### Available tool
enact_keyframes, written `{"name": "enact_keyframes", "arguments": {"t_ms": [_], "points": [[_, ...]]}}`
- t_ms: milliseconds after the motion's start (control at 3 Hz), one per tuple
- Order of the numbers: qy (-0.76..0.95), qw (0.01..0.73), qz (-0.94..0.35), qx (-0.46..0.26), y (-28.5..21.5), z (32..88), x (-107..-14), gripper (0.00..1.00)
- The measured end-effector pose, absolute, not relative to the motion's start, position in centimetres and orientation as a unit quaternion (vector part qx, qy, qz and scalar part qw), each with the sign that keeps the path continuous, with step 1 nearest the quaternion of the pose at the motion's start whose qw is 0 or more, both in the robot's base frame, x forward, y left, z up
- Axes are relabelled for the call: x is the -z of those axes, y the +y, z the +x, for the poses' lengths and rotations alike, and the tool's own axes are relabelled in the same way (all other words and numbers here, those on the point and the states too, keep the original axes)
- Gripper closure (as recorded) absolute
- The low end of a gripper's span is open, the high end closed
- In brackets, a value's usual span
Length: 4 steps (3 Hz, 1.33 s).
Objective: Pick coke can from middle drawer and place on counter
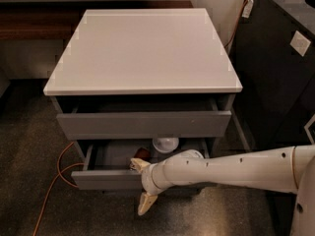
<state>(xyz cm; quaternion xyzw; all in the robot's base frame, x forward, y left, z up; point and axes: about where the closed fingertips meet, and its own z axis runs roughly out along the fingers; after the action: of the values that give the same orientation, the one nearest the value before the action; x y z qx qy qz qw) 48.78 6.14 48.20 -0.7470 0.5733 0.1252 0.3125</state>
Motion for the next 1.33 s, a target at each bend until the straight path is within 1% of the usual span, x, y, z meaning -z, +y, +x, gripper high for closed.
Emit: {"name": "enact_keyframes", "arguments": {"t_ms": [1000,1333], "points": [[0.614,0.296,-0.724,-0.107,3.6,55.4,-47.1,0.0],[0.623,0.293,-0.718,-0.105,3.4,56.9,-47.2,0.02]]}}
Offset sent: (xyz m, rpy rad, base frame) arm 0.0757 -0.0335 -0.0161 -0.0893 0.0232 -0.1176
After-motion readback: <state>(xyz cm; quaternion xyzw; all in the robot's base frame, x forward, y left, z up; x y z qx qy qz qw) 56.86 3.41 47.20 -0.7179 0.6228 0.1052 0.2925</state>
